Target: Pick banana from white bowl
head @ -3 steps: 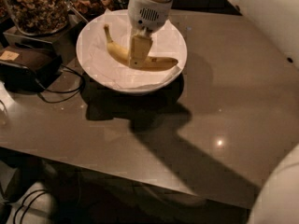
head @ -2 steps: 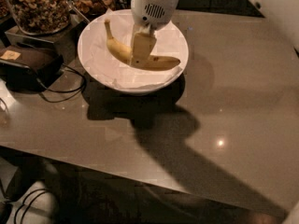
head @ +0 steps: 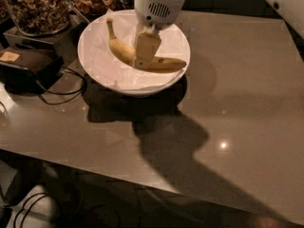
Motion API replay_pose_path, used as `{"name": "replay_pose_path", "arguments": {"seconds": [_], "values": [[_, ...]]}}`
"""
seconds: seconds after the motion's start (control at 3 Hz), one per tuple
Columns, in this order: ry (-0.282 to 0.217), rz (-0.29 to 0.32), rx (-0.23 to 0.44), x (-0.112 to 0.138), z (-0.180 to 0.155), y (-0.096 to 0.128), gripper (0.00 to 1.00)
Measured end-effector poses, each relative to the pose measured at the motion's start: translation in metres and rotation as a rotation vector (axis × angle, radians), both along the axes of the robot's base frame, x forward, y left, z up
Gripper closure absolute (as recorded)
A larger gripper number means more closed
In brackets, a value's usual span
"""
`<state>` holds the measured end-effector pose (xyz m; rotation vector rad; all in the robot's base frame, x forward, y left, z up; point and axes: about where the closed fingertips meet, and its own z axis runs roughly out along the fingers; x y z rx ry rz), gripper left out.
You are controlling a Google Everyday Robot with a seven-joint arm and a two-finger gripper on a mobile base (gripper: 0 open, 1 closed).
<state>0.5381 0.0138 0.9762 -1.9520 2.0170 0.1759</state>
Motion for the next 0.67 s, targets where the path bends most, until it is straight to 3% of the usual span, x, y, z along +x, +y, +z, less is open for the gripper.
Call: {"name": "replay_pose_path", "arguments": {"seconds": [0.67], "values": [[0.015,-0.074,0.056,-0.067,0.013,-0.023,1.00]]}}
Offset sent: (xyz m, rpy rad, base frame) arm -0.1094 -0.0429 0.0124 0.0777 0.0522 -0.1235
